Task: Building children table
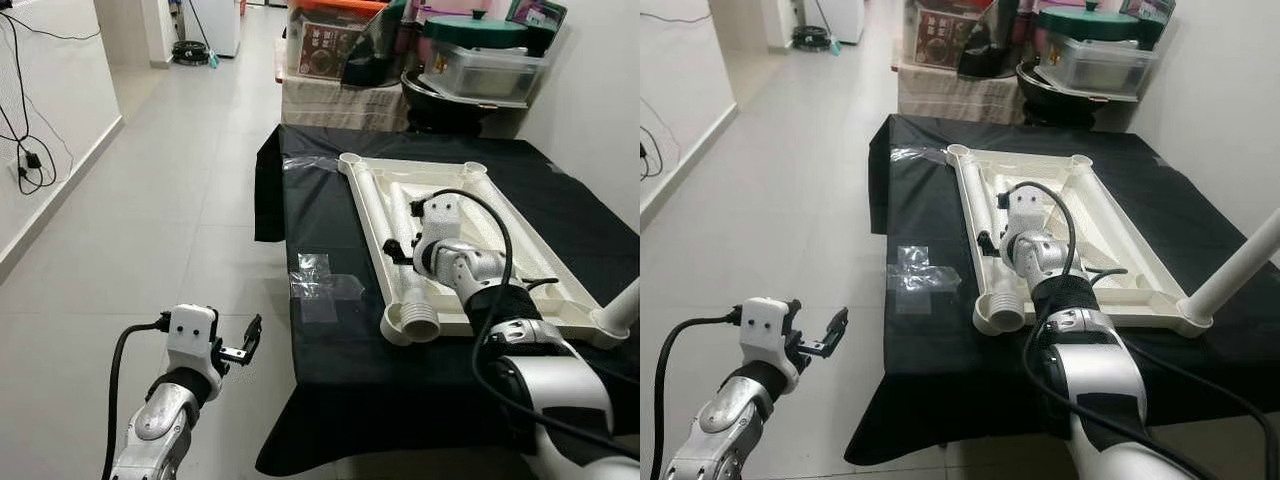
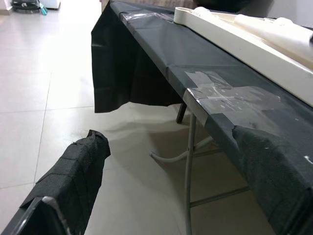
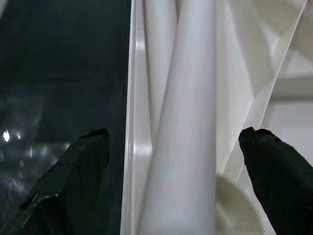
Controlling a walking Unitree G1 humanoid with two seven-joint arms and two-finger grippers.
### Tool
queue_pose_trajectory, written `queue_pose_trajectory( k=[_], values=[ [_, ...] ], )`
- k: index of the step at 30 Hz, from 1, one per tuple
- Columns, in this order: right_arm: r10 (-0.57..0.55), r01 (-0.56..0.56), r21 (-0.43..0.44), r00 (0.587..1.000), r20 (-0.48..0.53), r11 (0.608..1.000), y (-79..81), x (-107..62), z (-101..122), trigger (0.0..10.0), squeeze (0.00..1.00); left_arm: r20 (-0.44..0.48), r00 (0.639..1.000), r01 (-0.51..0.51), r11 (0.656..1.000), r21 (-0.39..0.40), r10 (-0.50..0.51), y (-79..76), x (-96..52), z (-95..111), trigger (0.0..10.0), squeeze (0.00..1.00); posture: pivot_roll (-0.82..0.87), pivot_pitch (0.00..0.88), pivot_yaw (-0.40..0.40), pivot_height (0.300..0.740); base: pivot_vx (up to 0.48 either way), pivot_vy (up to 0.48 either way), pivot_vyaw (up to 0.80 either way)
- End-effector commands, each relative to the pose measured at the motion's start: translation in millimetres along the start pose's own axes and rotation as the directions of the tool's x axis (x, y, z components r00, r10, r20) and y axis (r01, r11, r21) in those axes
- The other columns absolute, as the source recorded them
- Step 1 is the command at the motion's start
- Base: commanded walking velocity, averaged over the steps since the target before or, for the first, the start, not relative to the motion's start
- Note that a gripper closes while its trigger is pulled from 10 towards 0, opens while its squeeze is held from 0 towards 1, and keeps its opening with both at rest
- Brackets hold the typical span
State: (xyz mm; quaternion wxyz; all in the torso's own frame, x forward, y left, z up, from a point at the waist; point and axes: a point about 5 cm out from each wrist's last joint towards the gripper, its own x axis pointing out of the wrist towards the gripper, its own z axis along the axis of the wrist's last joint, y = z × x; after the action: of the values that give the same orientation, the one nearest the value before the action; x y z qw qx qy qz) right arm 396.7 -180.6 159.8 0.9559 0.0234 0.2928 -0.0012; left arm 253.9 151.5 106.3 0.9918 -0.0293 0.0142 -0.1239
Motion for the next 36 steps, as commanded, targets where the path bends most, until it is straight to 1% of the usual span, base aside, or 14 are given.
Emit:
queue_pose_trajectory(
  k=[1,3,4,6,8,12,13,17,24,30,32,35,36],
  values=[
    [0.002,-0.001,0.003,0.998,-0.06,1.0,-2.3,2.4,-10,10.0,0.0,-0.021,1.0,-0.002,1.0,0.001,0.002,-1.9,-1.5,-7,10.0,0.0,0.09,0.0,-0.148,0.74,0.0,0.0,0.0],
    [0.001,-0.001,-0.003,0.994,-0.108,1.0,-4.3,4.9,-21,10.0,0.0,-0.025,1.0,-0.001,1.0,0.0,0.001,-3.1,-1.3,-8,10.0,0.0,0.09,0.0,-0.148,0.74,0.0,0.0,0.0],
    [0.001,-0.001,-0.003,0.994,-0.108,1.0,-4.3,4.9,-21,10.0,0.0,-0.025,1.0,-0.001,1.0,0.0,0.001,-3.1,-1.3,-8,10.0,0.0,0.09,0.0,-0.148,0.74,0.0,0.0,0.0],
    [-0.008,0.008,-0.002,0.991,-0.137,1.0,-7.2,6.0,-28,10.0,0.0,-0.027,1.0,-0.001,1.0,0.001,0.001,-3.6,-1.0,-8,10.0,0.0,0.09,0.0,-0.149,0.74,0.0,0.0,0.0],
    [-0.032,0.035,0.015,0.986,-0.164,0.999,-13.3,7.2,-39,10.0,0.0,-0.028,1.0,-0.002,1.0,0.004,0.002,-3.8,-0.1,-8,10.0,0.0,0.09,0.0,-0.152,0.74,0.0,0.0,0.0],
    [-0.04,0.046,0.031,0.984,-0.172,0.998,-15.9,7.7,-44,10.0,0.0,-0.027,1.0,-0.003,1.0,0.005,0.003,-3.9,0.3,-8,10.0,0.0,0.09,0.0,-0.152,0.74,0.0,0.0,0.0],
    [-0.029,0.036,0.04,0.985,-0.17,0.999,-15.1,8.1,-44,0.0,0.0,-0.028,1.0,-0.005,1.0,0.006,0.005,-3.7,0.2,-8,10.0,0.0,0.09,0.0,-0.151,0.74,0.0,0.0,0.0],
    [-0.008,0.017,0.053,0.986,-0.164,0.998,-13.1,9.1,-46,0.0,0.0,-0.032,0.999,-0.009,1.0,0.011,0.009,-2.9,-0.4,-9,10.0,0.0,0.09,0.0,-0.149,0.74,0.0,0.0,0.0],
    [-0.011,0.021,0.054,0.985,-0.173,0.998,-15.5,9.7,-50,0.0,0.0,-0.037,0.999,-0.014,1.0,0.019,0.014,-1.8,-0.1,-10,10.0,0.0,0.09,0.0,-0.149,0.74,0.0,0.0,0.0],
    [-0.022,0.03,0.045,0.987,-0.162,0.999,-18.2,9.5,-49,0.0,0.0,-0.038,0.999,-0.016,1.0,0.021,0.017,-1.3,-0.3,-10,10.0,0.0,0.09,0.0,-0.148,0.74,0.0,0.0,0.0],
    [-0.024,0.031,0.049,0.989,-0.148,0.998,-18.9,9.4,-47,0.0,0.0,-0.039,0.999,-0.016,1.0,0.022,0.017,-1.2,-0.3,-10,10.0,0.0,0.09,0.0,-0.148,0.74,0.0,0.0,0.0],
    [0.019,-0.014,0.074,0.998,-0.068,0.997,-12.8,7.6,-27,0.0,0.0,-0.04,0.999,-0.017,1.0,0.025,0.018,-0.5,-0.5,-10,10.0,0.0,0.09,0.0,-0.145,0.74,0.0,0.0,0.0],
    [0.019,-0.014,0.074,0.998,-0.068,0.997,-12.8,7.6,-27,0.0,0.0,-0.04,0.999,-0.017,1.0,0.025,0.018,-0.5,-0.5,-10,10.0,0.0,0.09,0.0,-0.145,0.74,0.0,0.0,0.0]
  ],
)
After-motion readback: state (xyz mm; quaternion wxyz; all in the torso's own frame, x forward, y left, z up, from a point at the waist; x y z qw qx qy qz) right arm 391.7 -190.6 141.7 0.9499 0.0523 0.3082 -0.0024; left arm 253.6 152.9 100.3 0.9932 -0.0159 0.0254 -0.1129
